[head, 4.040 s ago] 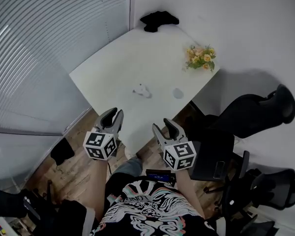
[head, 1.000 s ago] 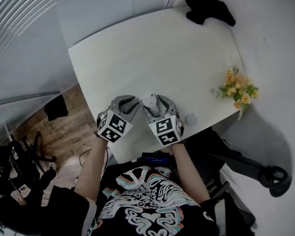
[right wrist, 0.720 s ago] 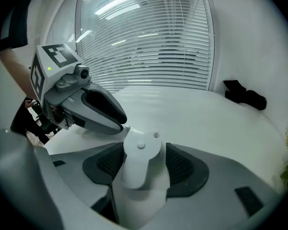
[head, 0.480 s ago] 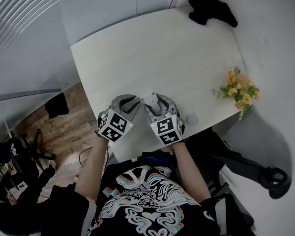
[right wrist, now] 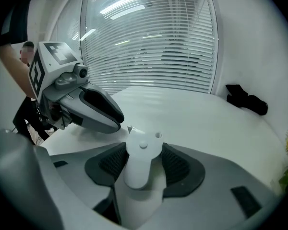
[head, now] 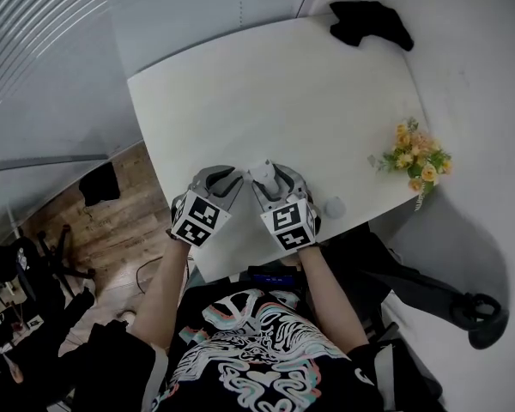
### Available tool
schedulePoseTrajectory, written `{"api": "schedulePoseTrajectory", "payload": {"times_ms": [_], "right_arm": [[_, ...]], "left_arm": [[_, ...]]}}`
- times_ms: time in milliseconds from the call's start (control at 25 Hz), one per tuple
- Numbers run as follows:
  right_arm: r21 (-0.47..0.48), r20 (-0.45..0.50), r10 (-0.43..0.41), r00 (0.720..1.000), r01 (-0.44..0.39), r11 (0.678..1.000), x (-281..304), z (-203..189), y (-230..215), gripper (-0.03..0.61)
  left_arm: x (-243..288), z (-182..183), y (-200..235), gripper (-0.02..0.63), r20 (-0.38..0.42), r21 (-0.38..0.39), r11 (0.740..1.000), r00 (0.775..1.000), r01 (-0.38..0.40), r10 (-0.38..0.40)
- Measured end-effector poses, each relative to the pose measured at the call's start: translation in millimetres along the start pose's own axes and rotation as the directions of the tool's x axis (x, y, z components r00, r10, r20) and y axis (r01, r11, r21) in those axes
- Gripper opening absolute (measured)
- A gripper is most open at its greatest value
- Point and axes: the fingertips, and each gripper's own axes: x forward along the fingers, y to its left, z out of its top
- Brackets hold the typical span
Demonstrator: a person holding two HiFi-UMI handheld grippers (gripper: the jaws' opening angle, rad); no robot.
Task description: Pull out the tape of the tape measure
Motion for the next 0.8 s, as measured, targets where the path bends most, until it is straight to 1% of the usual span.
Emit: {"api": "schedulePoseTrajectory", "payload": {"times_ms": [200,400,600,720,800], "right_arm": [[-0.01,0.002,-0.011,1.0,0.011,1.0,-4.9,1.1,-2.7,0.233],[-0.006,0.029,-0.006,1.0,0.006,1.0,-16.8,11.4,1.2,0.233],[0.005,0.051,-0.019,0.999,0.019,1.0,-28.2,22.9,5.4,0.233],[0.014,0.069,-0.022,0.997,0.021,1.0,-37.5,28.6,11.1,0.233],[0.034,0.087,-0.023,0.996,0.02,0.999,-44.0,31.8,15.9,0.233]], "left_arm": [[-3.7,3.8,2.9,0.092,0.021,-0.022,1.0,1.0,-0.014,0.015],[-7.6,8.6,-2.3,0.092,0.029,-0.007,1.0,0.999,-0.015,0.015],[-17.8,18.8,-8.2,0.092,0.053,0.02,1.0,0.999,-0.012,0.011],[-28.1,29.2,-11.8,0.091,0.09,0.012,1.0,0.996,-0.013,0.011],[-34.7,35.1,-15.6,0.089,0.109,0.027,1.0,0.994,-0.011,0.008]]}}
